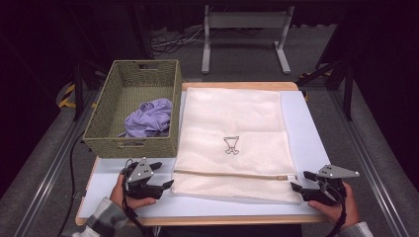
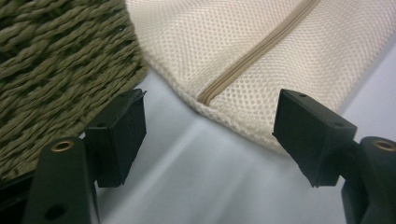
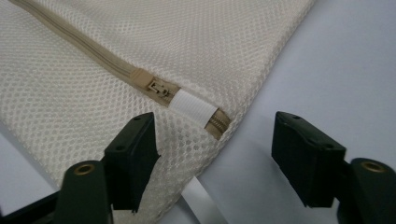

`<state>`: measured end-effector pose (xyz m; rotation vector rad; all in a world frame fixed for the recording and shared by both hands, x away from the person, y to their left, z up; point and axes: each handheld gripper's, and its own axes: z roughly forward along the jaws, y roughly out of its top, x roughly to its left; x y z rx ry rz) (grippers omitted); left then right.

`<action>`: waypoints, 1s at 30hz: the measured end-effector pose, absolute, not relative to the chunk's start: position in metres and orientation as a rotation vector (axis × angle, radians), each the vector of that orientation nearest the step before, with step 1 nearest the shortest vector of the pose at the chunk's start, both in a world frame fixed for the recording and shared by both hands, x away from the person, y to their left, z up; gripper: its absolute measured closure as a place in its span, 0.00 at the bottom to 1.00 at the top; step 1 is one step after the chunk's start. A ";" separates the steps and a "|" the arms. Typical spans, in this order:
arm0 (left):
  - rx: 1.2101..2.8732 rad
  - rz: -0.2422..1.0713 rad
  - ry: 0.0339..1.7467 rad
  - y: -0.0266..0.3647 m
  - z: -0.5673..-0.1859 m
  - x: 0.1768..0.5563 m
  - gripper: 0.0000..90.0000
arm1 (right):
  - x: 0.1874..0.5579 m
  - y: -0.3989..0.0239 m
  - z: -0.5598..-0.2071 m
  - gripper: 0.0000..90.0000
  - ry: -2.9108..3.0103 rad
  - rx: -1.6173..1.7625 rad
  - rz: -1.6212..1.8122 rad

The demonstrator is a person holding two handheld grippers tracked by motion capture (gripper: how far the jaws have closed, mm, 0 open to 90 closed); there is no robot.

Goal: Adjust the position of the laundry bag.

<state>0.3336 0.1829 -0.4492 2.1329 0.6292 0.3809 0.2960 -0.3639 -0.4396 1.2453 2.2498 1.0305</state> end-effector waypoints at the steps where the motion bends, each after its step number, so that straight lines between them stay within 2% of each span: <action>1: 2.135 0.372 0.630 0.182 -0.450 0.334 0.29 | 0.296 -0.363 -0.441 0.32 2.249 1.245 1.031; 9: 2.151 0.369 0.612 0.179 -0.450 0.335 0.29 | 0.300 -0.354 -0.443 0.34 2.255 1.226 0.999; 11: 2.155 0.369 0.613 0.178 -0.450 0.334 0.29 | 0.301 -0.350 -0.444 0.38 2.245 1.218 0.979; 13: 2.157 0.374 0.615 0.178 -0.450 0.334 0.29 | 0.301 -0.346 -0.443 0.51 2.255 1.198 0.979; 23: 2.168 0.361 0.616 0.178 -0.451 0.334 0.29 | 0.306 -0.348 -0.442 0.76 2.254 1.230 1.026; 24: 2.173 0.362 0.613 0.178 -0.451 0.334 0.29 | 0.307 -0.348 -0.442 0.82 2.257 1.225 1.038; 30: 2.184 0.362 0.610 0.177 -0.451 0.334 0.29 | 0.306 -0.350 -0.440 0.87 2.268 1.215 1.096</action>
